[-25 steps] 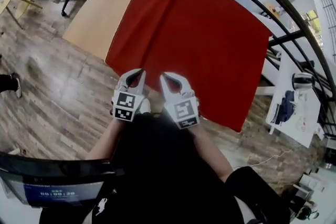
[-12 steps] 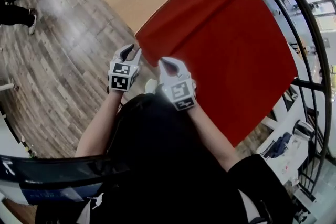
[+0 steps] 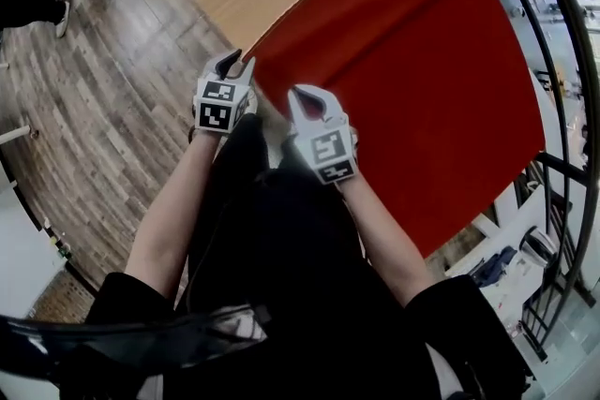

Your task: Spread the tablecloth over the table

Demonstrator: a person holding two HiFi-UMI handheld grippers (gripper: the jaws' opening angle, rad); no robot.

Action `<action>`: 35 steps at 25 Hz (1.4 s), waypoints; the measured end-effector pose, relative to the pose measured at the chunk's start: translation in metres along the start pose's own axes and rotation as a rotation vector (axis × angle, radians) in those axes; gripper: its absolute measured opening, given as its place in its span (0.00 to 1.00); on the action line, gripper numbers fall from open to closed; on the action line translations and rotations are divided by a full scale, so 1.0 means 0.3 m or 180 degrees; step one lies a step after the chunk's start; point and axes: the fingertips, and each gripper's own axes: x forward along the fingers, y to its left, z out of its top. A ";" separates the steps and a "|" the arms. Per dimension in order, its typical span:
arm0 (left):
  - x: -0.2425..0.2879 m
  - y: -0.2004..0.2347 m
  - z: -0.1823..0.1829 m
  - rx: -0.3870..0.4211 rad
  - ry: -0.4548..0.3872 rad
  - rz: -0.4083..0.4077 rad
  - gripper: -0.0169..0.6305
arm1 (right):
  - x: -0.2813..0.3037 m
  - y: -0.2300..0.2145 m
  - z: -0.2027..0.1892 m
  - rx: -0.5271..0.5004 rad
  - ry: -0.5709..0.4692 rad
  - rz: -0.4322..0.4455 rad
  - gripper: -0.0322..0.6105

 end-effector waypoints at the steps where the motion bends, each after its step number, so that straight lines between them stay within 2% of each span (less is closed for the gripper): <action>1: 0.031 0.011 0.008 0.0046 0.0026 -0.0029 0.20 | 0.008 -0.012 -0.003 0.0030 0.0038 -0.0039 0.06; 5: 0.150 0.025 -0.052 0.0220 0.0306 -0.0297 0.21 | 0.036 -0.070 -0.013 0.0112 0.0214 -0.0267 0.06; 9: 0.171 0.032 -0.071 0.0265 0.0279 -0.0429 0.17 | 0.069 -0.115 0.001 0.0209 0.0346 -0.0540 0.06; 12: 0.173 0.050 -0.073 0.0178 0.0366 -0.0644 0.05 | 0.105 -0.133 0.013 0.0316 0.0424 -0.0743 0.06; 13: 0.174 0.050 -0.071 0.0190 0.0371 -0.0740 0.05 | 0.111 -0.141 0.012 0.0341 0.0449 -0.0822 0.06; 16: 0.144 0.053 -0.025 0.0365 0.0289 -0.0984 0.05 | 0.112 -0.177 -0.004 0.0452 0.0526 -0.1099 0.06; 19: 0.104 0.091 0.051 0.0493 0.0116 -0.1104 0.05 | 0.132 -0.184 -0.012 0.0515 0.0605 -0.1252 0.06; 23: 0.093 0.172 0.150 0.0580 -0.0067 -0.1134 0.05 | 0.177 -0.188 -0.048 0.0539 0.0757 -0.1459 0.06; 26: 0.103 0.254 0.194 0.0526 -0.0110 -0.1097 0.05 | 0.184 -0.202 -0.114 0.0773 0.0827 -0.1681 0.06; 30: 0.114 0.339 0.253 0.0585 -0.0172 -0.0998 0.05 | 0.186 -0.201 -0.175 0.0945 0.0922 -0.1787 0.06; 35: 0.129 0.447 0.347 0.0801 -0.0269 -0.0860 0.05 | 0.231 -0.203 -0.086 0.0880 0.0756 -0.1731 0.06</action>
